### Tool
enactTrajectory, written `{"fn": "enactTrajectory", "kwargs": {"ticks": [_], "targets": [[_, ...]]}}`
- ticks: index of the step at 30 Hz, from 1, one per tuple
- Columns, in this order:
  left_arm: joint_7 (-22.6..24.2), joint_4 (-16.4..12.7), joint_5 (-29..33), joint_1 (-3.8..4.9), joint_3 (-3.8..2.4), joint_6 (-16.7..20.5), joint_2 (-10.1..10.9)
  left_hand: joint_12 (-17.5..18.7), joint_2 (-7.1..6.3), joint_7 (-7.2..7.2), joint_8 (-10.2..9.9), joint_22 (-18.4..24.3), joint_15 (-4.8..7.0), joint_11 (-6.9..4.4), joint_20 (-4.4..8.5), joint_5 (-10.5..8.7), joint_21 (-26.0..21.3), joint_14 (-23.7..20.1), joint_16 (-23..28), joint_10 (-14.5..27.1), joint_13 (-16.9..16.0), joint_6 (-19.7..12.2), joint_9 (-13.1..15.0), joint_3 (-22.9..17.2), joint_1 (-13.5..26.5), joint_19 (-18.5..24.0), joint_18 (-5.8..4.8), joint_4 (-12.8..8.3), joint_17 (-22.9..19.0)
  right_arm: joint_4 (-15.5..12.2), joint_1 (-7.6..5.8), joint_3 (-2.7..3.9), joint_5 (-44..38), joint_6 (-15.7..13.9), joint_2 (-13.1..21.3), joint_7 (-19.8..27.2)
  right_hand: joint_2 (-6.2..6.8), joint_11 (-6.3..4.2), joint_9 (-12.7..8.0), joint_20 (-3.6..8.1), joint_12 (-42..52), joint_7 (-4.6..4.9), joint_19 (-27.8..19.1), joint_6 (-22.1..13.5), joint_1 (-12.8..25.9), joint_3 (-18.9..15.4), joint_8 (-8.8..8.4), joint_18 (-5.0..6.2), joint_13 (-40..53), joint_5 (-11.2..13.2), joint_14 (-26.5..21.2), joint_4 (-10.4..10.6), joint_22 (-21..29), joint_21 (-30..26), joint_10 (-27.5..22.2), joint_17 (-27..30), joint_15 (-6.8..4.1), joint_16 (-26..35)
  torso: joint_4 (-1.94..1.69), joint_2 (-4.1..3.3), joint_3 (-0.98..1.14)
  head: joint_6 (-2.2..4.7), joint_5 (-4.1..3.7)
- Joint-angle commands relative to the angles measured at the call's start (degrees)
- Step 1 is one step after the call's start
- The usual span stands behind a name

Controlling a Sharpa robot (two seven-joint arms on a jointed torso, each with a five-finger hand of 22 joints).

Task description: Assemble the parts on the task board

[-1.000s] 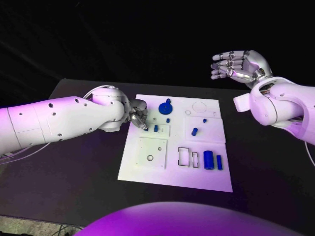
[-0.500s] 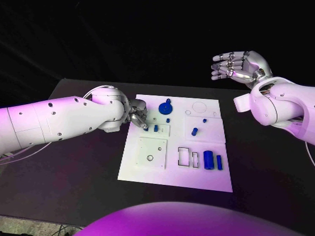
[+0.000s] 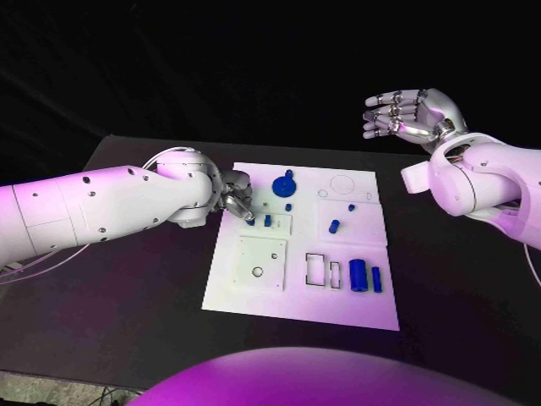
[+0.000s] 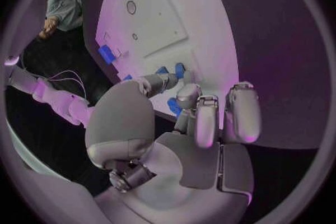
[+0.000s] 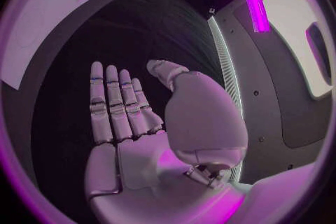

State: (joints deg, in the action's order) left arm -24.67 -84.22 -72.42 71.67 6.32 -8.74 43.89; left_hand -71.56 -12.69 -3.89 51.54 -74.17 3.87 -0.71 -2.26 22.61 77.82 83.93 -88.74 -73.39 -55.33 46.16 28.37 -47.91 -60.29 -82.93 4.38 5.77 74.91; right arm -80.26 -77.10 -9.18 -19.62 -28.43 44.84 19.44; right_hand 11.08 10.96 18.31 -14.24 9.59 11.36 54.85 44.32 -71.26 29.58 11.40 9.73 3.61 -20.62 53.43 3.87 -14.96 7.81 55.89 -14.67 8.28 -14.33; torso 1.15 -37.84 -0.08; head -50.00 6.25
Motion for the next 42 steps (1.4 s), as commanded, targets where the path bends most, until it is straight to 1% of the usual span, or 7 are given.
{"fn": "enactTrajectory", "kwargs": {"ticks": [1, 7, 9, 18, 34, 40, 42], "targets": [[0.4, -0.1, 0.9, -0.06, 0.01, 0.2, -0.2, 0.4, -0.05, 0.43, -0.3, 0.1, 0.31, -0.07, 0.14, -0.07, -0.3, 5.6, -0.3, 0.4, 0.0, -0.1, 0.1, -3.1, 0.7, 0.3, -0.48, -3.2, 13.8, 0.0, 0.04, 0.04, -0.6, -0.1, 0.0, -0.4, -0.51, 0.53, -0.1, -0.07, -0.4, 3.88, 0.1, 0.1, 0.2, -0.2, -0.35, 0.47, 0.0, -0.3, 0.1, -0.1, 0.1, -0.3, 0.0, 0.0, 0.42, 0.0, 0.00, -0.01, -0.03, 0.00, 0.00], [0.4, -0.1, 1.2, -0.06, 0.01, 0.2, -0.2, 0.3, -0.07, 0.57, -0.7, 0.1, 0.40, -0.17, 0.22, -0.15, -0.3, 5.6, -0.3, 0.3, -0.2, 0.1, 0.4, -1.8, 1.9, 0.2, -0.50, -2.2, 13.8, 0.1, 0.06, 0.04, -0.6, -0.1, 0.0, -0.4, -0.55, 0.53, -0.1, -0.08, -0.4, 3.88, 0.1, 0.1, 0.1, -0.2, -0.39, 0.48, 0.0, -0.3, 0.1, -0.2, 0.1, -0.3, 0.0, 0.1, 0.43, 0.1, -0.02, 0.01, 0.00, 0.00, -0.02], [0.4, 0.0, 1.3, -0.06, 0.01, 0.2, -0.2, 0.3, -0.07, 0.62, -1.1, 0.1, 0.42, -0.20, 0.25, -0.16, -0.4, 5.6, -0.3, 0.2, -0.3, 0.2, 0.6, -0.9, 2.7, 0.2, -0.50, -1.4, 13.8, 0.1, 0.07, 0.04, -0.6, 0.0, 0.0, -0.4, -0.55, 0.53, -0.1, -0.08, -0.4, 3.88, 0.1, 0.1, 0.1, -0.2, -0.39, 0.48, 0.0, -0.3, 0.1, -0.2, 0.1, -0.3, 0.0, 0.1, 0.43, 0.1, 0.01, 0.00, -0.01, 0.00, -0.02], [0.4, 0.0, 1.5, -0.06, 0.01, 0.0, -0.2, 0.3, 0.01, 0.62, -1.5, 0.2, 0.43, -0.20, 0.27, -0.13, -0.4, 5.6, -0.3, 0.2, -0.4, 0.4, 0.7, -0.4, 3.2, 0.2, -0.51, -0.7, 13.8, 0.1, 0.13, 0.04, -0.7, 0.0, 0.0, -0.5, -0.56, 0.54, -0.1, -0.10, -0.5, 3.88, 0.1, 0.2, 0.1, -0.2, -0.44, 0.48, 0.0, -0.3, 0.1, -0.3, 0.2, -0.3, 0.0, 0.1, 0.44, 0.2, 0.00, 0.01, -0.01, 0.00, -0.05], [0.4, 0.1, 2.2, -0.06, 0.01, -0.6, -0.3, 0.3, -0.36, 0.63, -1.9, 0.2, 0.42, -0.19, 0.28, -0.22, -0.5, 5.6, -0.3, 0.2, -0.6, 0.6, 0.8, 0.4, 4.0, 0.1, -0.51, 0.0, 13.8, 0.1, 0.19, 0.04, -0.6, 0.2, -0.1, -0.5, -0.58, 0.54, -0.1, -0.11, -0.5, 3.88, 0.0, 0.2, 0.1, -0.2, -0.47, 0.48, 0.0, -0.3, 0.1, -0.3, 0.3, -0.4, 0.1, 0.2, 0.44, 0.2, -0.02, 0.00, 0.00, 0.00, -0.06], [0.4, 0.1, 2.3, -0.06, 0.01, -0.9, -0.3, 0.3, -0.51, 0.61, -2.3, 0.2, 0.41, -0.18, 0.27, -0.29, -0.5, 5.6, -0.3, 0.2, -0.6, 0.8, 0.8, 0.9, 4.7, 0.1, -0.52, 0.7, 13.8, 0.2, 0.25, 0.04, -0.6, 0.2, -0.1, -0.5, -0.58, 0.54, -0.1, -0.11, -0.5, 3.88, 0.0, 0.2, 0.1, -0.2, -0.47, 0.48, 0.0, -0.3, 0.1, -0.3, 0.3, -0.4, 0.1, 0.2, 0.44, 0.2, -0.01, -0.01, 0.00, 0.00, -0.04], [0.3, 0.1, 2.4, -0.06, 0.01, -0.9, -0.3, 0.3, -0.55, 0.59, -2.6, 0.1, 0.40, -0.16, 0.26, -0.32, -0.5, 5.6, -0.3, 0.2, -0.7, 0.9, 0.9, 1.3, 5.1, 0.1, -0.53, 1.3, 13.8, 0.2, 0.27, 0.04, -0.6, 0.2, -0.1, -0.5, -0.58, 0.54, -0.1, -0.11, -0.5, 3.88, 0.0, 0.2, 0.1, -0.2, -0.47, 0.48, 0.0, -0.3, 0.1, -0.3, 0.3, -0.4, 0.1, 0.2, 0.44, 0.2, -0.01, 0.00, 0.01, 0.00, -0.01]]}}
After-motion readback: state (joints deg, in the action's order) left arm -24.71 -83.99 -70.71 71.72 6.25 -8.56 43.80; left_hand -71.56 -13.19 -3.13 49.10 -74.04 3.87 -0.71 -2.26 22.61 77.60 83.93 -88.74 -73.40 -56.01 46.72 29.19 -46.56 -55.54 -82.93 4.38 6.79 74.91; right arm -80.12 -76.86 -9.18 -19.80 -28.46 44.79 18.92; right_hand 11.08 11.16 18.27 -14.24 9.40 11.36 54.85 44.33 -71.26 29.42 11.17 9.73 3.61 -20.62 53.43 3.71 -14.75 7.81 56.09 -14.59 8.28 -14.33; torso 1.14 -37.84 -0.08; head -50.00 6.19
